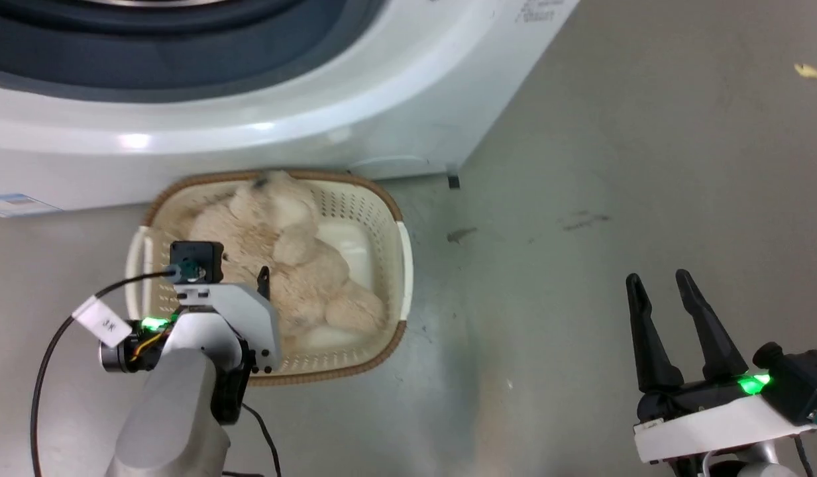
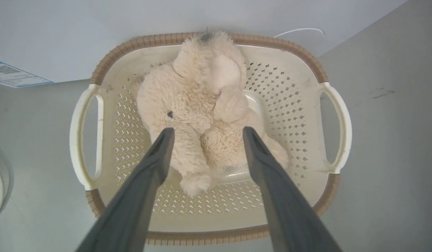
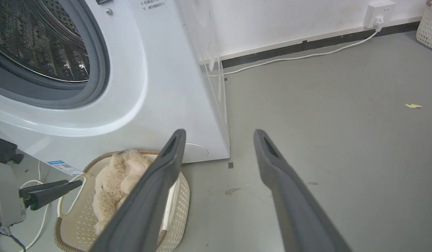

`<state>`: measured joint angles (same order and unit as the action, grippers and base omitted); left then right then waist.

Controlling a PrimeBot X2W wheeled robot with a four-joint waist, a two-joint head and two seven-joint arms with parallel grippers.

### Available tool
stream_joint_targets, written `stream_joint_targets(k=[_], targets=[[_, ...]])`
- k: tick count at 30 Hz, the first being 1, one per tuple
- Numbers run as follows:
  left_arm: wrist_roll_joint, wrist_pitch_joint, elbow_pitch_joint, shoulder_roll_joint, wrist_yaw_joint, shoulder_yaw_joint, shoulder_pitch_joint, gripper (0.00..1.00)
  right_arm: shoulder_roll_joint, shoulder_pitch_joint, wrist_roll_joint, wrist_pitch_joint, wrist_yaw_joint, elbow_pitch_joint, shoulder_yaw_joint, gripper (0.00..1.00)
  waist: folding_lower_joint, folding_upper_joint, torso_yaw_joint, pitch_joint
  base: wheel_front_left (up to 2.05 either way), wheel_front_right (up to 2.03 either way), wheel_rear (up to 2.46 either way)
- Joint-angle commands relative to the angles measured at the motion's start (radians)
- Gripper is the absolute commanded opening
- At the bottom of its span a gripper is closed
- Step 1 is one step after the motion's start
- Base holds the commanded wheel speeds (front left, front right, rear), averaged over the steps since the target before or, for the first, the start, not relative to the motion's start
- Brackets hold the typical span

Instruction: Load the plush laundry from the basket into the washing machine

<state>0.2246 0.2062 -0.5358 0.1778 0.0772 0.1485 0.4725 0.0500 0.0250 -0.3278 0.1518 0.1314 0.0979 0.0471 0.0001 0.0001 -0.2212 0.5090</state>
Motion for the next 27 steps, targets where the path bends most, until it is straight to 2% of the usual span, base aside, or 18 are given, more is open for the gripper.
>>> stream_joint_targets(k=[1,5,7,20,27], targets=[[0.007,0.016,-0.023,0.013,0.011,0.01,0.03,1.0,0.0,0.017,-0.018,0.011,0.0,0.013,0.006,1.0,-0.0001,-0.0001,-0.02,0.036,0.0,0.0,0.0],[0.0,0.067,-0.053,0.034,0.029,0.037,0.066,1.0,0.0,0.018,-0.041,0.019,0.0,0.025,0.015,1.0,-0.0001,-0.0001,-0.035,0.082,0.0,0.0,0.0],[-0.017,0.12,-0.076,0.063,0.037,0.075,0.104,1.0,0.0,0.022,-0.065,0.027,0.0,0.036,0.027,1.0,-0.0001,-0.0001,-0.051,0.125,0.0,0.0,0.0],[-0.03,0.205,-0.113,0.132,0.061,0.154,0.231,1.0,0.0,0.012,-0.138,0.055,-0.001,0.062,0.044,1.0,-0.0001,-0.0001,-0.094,0.24,0.0,0.0,0.0],[-0.033,0.264,-0.148,0.167,0.089,0.192,0.302,1.0,0.0,0.008,-0.176,0.069,-0.001,0.079,0.054,1.0,-0.0001,-0.0001,-0.111,0.305,0.0,0.0,0.0]])
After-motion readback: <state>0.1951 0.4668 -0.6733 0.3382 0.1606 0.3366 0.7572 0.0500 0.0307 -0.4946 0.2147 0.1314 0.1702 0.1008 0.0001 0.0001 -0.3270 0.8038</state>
